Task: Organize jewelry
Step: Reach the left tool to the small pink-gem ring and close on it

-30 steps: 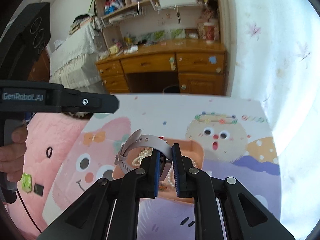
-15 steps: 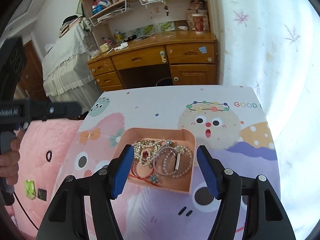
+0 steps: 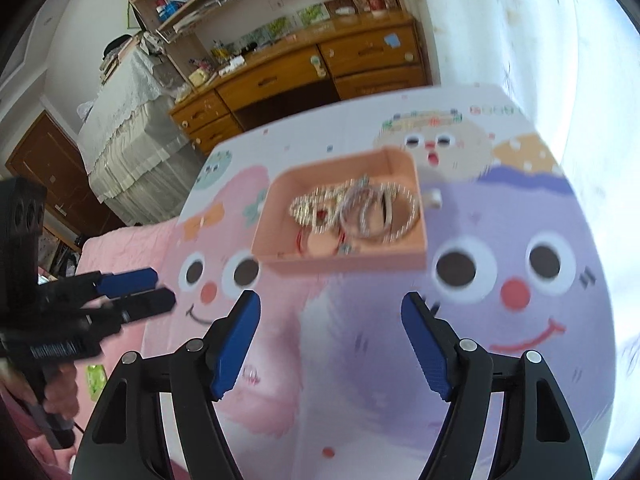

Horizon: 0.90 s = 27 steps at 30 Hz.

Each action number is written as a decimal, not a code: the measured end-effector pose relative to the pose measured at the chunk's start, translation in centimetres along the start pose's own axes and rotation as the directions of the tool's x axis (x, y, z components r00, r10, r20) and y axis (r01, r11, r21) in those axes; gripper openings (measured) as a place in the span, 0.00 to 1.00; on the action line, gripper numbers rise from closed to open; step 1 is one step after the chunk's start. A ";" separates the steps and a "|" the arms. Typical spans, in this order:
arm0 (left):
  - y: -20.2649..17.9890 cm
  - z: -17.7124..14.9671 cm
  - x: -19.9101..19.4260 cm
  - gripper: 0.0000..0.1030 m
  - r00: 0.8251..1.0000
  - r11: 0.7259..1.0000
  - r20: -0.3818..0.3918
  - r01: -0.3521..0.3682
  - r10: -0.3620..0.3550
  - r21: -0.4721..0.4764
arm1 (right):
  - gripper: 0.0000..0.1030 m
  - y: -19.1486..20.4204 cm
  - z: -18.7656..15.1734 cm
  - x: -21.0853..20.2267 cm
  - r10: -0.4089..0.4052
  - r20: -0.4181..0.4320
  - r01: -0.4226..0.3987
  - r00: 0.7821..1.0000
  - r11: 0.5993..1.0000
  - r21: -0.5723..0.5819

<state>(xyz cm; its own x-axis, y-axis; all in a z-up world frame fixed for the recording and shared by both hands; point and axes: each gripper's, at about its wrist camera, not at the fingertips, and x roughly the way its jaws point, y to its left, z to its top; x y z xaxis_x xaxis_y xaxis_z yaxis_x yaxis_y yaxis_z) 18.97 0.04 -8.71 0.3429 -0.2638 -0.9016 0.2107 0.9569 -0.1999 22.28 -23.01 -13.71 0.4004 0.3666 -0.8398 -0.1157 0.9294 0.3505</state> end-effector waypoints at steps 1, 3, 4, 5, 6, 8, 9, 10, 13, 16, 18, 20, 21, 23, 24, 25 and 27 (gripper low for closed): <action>-0.2 -1.0 0.6 0.54 1.000 1.000 -0.013 -0.009 0.009 0.018 | 0.74 0.1 -0.8 0.2 -0.001 -0.008 0.001 1.000 1.000 0.002; -0.7 -2.7 1.8 0.54 0.999 0.999 -0.036 -0.032 0.033 0.041 | 0.74 0.2 -2.2 0.7 -0.003 -0.019 0.003 1.000 1.000 0.003; -0.8 -3.3 2.3 0.54 0.998 0.998 -0.042 -0.037 0.039 0.047 | 0.74 0.2 -2.8 1.0 -0.001 -0.020 0.002 1.000 1.000 0.003; -0.9 -3.9 2.8 0.54 0.998 0.998 -0.047 -0.037 0.039 0.050 | 0.74 0.2 -3.4 1.3 -0.002 -0.020 0.002 1.000 1.000 0.003; -1.1 -4.7 3.3 0.54 0.998 0.998 -0.044 -0.033 0.035 0.053 | 0.74 0.1 -3.9 1.6 -0.004 -0.018 0.004 1.000 1.000 0.001; -1.5 -5.9 3.9 0.54 0.999 0.997 -0.009 -0.034 0.034 0.065 | 0.74 -0.1 -4.7 2.1 -0.008 -0.012 0.008 1.000 1.000 -0.003; -1.7 -6.4 4.2 0.54 0.999 0.996 0.007 -0.036 0.036 0.076 | 0.74 -0.1 -5.3 2.4 -0.006 -0.007 0.006 1.000 1.000 -0.007; -1.8 -6.7 4.6 0.54 0.999 0.995 0.017 -0.039 0.038 0.086 | 0.74 -0.2 -5.6 2.7 -0.006 -0.006 0.005 1.000 1.000 -0.009; -2.2 -8.0 5.8 0.52 0.998 0.991 0.041 -0.058 0.053 0.121 | 0.74 -0.6 -6.1 3.5 -0.003 0.000 0.003 1.000 1.000 -0.007; -2.4 -8.8 6.9 0.44 0.997 0.986 0.050 -0.073 0.066 0.148 | 0.74 -0.9 -6.6 4.0 0.000 0.006 0.000 1.000 1.000 -0.004; -2.7 -9.2 7.5 0.42 0.993 0.979 0.062 -0.106 0.096 0.176 | 0.74 -1.0 -6.7 4.2 -0.003 0.009 0.003 1.000 1.000 -0.007; -2.8 -9.7 8.0 0.40 0.992 0.974 0.069 -0.113 0.101 0.195 | 0.74 -1.1 -6.9 4.3 0.003 0.012 -0.003 1.000 1.000 -0.005; -2.8 -9.7 8.2 0.35 0.993 0.973 0.068 -0.113 0.101 0.200 | 0.74 -1.1 -7.1 4.5 0.004 0.011 -0.004 1.000 1.000 -0.005; -2.8 -10.0 8.6 0.27 0.992 0.971 0.066 -0.117 0.105 0.207 | 0.74 -1.0 -7.1 4.7 0.006 0.012 -0.006 1.000 1.000 -0.012; -2.7 -10.1 8.6 0.25 0.992 0.972 0.066 -0.116 0.105 0.206 | 0.74 -0.9 -7.1 4.7 0.007 0.015 -0.007 1.000 1.000 -0.017; -2.6 -10.1 8.8 0.25 0.993 0.973 0.069 -0.113 0.101 0.200 | 0.74 -0.8 -7.1 4.7 0.006 0.020 -0.006 1.000 1.000 -0.023; -2.3 -10.2 8.8 0.24 0.993 0.978 0.078 -0.099 0.086 0.186 | 0.74 -0.7 -7.0 4.7 0.011 0.031 -0.009 0.999 0.999 -0.034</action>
<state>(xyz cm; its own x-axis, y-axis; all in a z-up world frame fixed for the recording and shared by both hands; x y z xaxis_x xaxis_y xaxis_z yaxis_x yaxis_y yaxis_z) 12.13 -3.28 -20.14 0.4298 -0.1889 -0.8830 0.3420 0.9391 -0.0344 17.93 -21.66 -20.82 0.4272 0.3748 -0.8228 -0.1500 0.9268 0.3443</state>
